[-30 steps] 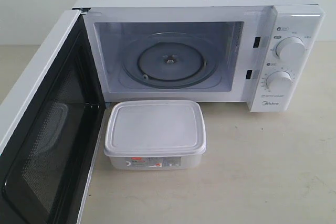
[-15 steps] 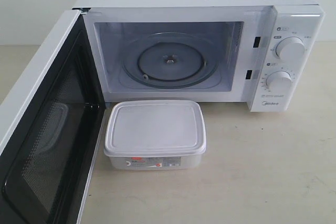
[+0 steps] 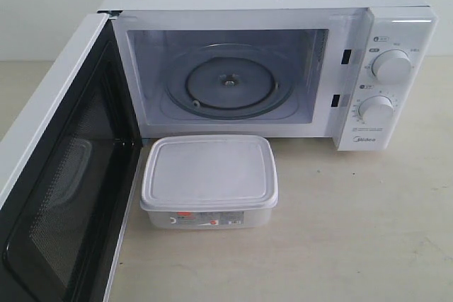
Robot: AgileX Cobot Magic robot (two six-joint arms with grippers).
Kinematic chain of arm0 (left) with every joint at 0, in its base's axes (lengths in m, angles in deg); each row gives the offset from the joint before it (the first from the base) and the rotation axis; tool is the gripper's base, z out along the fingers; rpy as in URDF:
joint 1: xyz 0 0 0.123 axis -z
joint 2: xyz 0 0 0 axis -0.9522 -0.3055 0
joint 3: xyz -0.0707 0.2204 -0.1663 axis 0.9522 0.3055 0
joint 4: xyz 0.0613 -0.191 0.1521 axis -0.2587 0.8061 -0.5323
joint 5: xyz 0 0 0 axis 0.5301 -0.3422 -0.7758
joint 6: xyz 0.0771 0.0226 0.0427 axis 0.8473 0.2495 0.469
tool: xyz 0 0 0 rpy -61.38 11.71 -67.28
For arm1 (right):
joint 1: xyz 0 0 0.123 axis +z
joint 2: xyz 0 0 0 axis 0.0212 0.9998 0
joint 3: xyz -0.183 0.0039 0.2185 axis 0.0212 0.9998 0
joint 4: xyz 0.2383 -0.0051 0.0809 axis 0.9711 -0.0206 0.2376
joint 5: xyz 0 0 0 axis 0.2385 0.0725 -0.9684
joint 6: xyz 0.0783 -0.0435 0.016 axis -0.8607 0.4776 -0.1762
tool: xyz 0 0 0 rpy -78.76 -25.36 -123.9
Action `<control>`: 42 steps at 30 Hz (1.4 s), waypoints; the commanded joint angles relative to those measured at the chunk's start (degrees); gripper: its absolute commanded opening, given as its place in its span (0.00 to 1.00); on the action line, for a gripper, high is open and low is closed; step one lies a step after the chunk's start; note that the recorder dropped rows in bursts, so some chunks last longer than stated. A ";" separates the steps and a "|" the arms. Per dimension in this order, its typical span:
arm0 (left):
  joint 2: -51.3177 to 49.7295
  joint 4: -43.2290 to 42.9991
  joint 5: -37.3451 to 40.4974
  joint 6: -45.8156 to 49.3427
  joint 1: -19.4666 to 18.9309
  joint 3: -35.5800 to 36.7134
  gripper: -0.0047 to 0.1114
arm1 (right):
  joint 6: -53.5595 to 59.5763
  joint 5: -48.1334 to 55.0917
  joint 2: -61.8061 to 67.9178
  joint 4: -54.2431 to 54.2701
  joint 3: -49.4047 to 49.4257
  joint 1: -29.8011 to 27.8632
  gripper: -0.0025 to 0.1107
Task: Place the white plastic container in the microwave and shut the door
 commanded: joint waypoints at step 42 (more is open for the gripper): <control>0.16 -0.07 0.05 0.24 -0.30 0.20 0.08 | -57.77 -79.48 53.80 -31.48 -32.12 -0.04 0.02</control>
